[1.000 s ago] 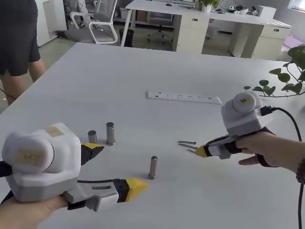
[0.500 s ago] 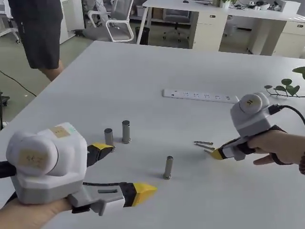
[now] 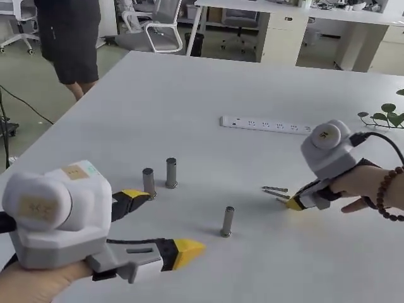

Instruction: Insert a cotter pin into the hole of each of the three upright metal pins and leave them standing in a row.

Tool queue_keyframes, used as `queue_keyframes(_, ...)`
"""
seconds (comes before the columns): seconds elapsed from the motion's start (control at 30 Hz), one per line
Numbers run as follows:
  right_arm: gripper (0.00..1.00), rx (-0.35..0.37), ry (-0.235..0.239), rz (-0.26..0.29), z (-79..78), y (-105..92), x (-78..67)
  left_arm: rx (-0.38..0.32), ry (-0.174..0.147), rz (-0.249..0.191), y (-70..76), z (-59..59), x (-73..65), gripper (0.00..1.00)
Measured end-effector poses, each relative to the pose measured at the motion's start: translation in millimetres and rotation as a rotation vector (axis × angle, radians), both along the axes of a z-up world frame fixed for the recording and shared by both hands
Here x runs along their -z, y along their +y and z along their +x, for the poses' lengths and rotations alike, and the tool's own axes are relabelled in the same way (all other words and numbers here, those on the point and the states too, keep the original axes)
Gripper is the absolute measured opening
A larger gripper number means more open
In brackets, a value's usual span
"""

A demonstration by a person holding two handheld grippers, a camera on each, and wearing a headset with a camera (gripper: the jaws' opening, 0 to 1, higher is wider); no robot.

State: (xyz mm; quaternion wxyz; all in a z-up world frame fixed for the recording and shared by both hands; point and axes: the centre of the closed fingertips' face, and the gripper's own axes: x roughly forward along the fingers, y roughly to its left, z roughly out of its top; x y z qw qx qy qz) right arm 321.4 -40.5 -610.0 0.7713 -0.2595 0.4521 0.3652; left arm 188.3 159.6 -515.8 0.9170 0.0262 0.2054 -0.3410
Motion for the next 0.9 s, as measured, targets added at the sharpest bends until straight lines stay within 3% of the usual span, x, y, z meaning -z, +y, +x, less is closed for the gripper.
queue_keyframes(0.33,0.00,-0.113,-0.007,-0.066,-1.0,1.4,1.4,-0.004,0.004,0.002,0.4,-1.2,-0.2,0.72)
queue_keyframes(0.57,0.00,-0.113,0.031,-0.093,-0.8,1.2,1.2,-0.016,0.008,-0.008,1.7,-2.9,-1.0,0.72)
queue_keyframes(0.9,0.00,-0.163,0.001,-0.142,-1.6,1.0,0.9,-0.023,0.012,0.002,4.9,-2.9,-0.6,0.71)
